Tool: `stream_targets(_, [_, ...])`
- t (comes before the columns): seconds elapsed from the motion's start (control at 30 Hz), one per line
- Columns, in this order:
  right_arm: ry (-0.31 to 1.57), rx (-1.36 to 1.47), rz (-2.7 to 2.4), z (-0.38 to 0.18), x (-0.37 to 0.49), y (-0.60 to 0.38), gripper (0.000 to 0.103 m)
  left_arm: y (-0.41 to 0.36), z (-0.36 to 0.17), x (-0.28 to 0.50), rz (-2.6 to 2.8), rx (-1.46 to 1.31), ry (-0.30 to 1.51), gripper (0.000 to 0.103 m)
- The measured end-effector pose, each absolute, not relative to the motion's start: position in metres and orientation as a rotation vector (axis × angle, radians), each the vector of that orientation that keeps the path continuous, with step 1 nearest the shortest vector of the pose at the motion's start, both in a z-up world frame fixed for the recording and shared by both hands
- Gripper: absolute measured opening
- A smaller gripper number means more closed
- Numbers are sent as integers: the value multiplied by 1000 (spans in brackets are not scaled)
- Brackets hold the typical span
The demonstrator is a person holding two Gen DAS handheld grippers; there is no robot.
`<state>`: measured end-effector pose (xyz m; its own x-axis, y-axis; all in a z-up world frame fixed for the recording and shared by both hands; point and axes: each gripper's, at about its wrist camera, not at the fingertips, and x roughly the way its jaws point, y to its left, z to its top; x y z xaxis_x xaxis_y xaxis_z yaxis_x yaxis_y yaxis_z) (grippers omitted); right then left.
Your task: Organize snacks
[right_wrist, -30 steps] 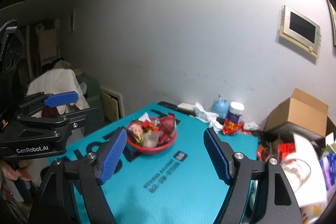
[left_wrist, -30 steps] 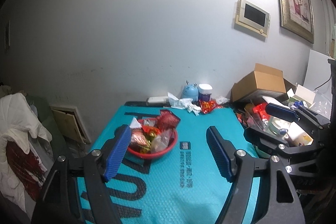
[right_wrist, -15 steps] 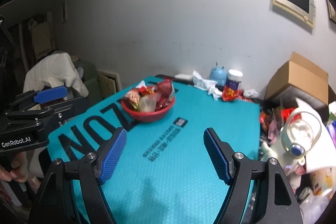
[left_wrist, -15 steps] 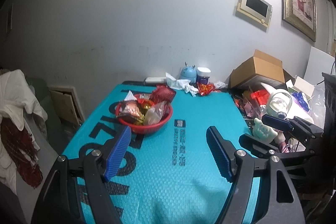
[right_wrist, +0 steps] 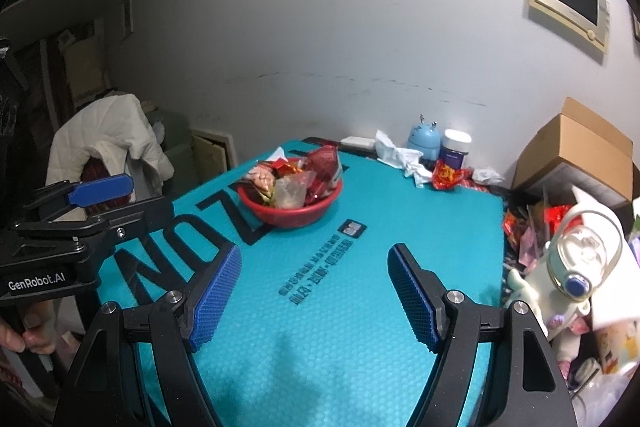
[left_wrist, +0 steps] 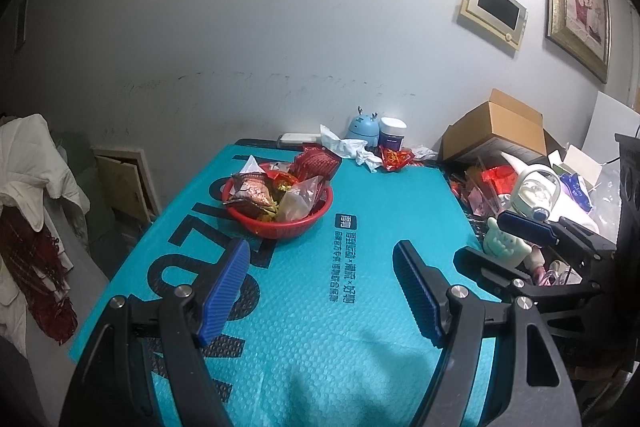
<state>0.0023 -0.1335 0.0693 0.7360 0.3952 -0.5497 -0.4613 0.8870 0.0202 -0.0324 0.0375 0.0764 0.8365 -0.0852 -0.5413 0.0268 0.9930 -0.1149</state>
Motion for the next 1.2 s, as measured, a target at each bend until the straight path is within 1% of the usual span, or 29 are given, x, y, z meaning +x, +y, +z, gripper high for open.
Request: stream_targets(1.2, [585,-124,468,71,4,-135,76,40,73,-34,-50,-94,589,74])
